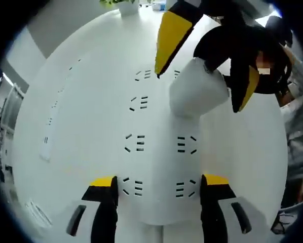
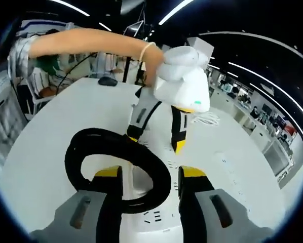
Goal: Straighten the power strip on the desk, plug the charger into it
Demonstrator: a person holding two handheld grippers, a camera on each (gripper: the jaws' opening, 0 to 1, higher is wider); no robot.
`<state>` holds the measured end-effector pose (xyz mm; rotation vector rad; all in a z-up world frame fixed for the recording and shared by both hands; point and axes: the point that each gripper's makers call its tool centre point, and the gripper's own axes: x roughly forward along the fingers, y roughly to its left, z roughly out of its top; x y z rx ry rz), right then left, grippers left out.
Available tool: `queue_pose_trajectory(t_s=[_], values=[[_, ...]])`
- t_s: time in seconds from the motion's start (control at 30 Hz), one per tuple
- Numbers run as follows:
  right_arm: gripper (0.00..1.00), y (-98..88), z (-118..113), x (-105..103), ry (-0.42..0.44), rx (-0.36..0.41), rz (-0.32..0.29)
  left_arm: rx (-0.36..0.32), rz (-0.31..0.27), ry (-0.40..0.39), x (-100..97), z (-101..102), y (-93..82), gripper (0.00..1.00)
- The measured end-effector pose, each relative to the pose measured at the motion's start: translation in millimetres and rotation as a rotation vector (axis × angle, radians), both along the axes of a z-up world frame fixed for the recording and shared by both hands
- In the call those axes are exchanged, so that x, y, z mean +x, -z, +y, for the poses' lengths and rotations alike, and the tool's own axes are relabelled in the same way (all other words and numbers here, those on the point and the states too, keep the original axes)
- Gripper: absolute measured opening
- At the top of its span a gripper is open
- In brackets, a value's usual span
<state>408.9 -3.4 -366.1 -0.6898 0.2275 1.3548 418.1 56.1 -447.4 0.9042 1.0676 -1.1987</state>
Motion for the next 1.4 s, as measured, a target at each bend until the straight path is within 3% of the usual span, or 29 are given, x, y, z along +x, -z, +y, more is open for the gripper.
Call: queue_pose_trajectory(t_s=[0.03, 0.23, 0.37, 0.57, 0.7, 0.87, 1.03, 1.4], values=[[0.26, -2.5, 1.0, -0.5, -0.005, 0.008, 0.001, 0.0, 0.0, 0.0, 0.3, 0.0, 0.0, 0.66], [0.25, 0.0, -2.7, -3.2, -0.017, -0.046, 0.008, 0.009, 0.004, 0.0, 2.0, 0.1, 0.0, 0.66], [0.24, 6.1, -5.4, -2.5, -0.002, -0.155, 0.019, 0.009, 0.005, 0.002, 2.8, 0.1, -0.2, 0.66], [0.22, 11.4, -5.1, -4.4, 0.035, -0.32, -0.021, -0.015, 0.002, 0.002, 3.6, 0.3, -0.5, 0.66], [0.22, 15.3, -5.0, -6.7, 0.11, -0.432, 0.024, -0.004, 0.003, 0.004, 3.3, 0.4, -0.6, 0.66], [0.21, 19.2, -3.4, -6.0, 0.138, -0.536, 0.084, -0.028, -0.004, 0.012, 2.8, 1.2, -1.1, 0.65], [0.21, 21.5, -6.0, -3.3, 0.119, -0.581, 0.164, -0.028, -0.006, 0.02, 2.8, 0.3, -1.1, 0.65], [0.21, 23.6, -7.9, -3.9, 0.105, -0.573, 0.2, 0.006, -0.001, 0.034, 2.5, -1.3, -0.6, 0.65]])
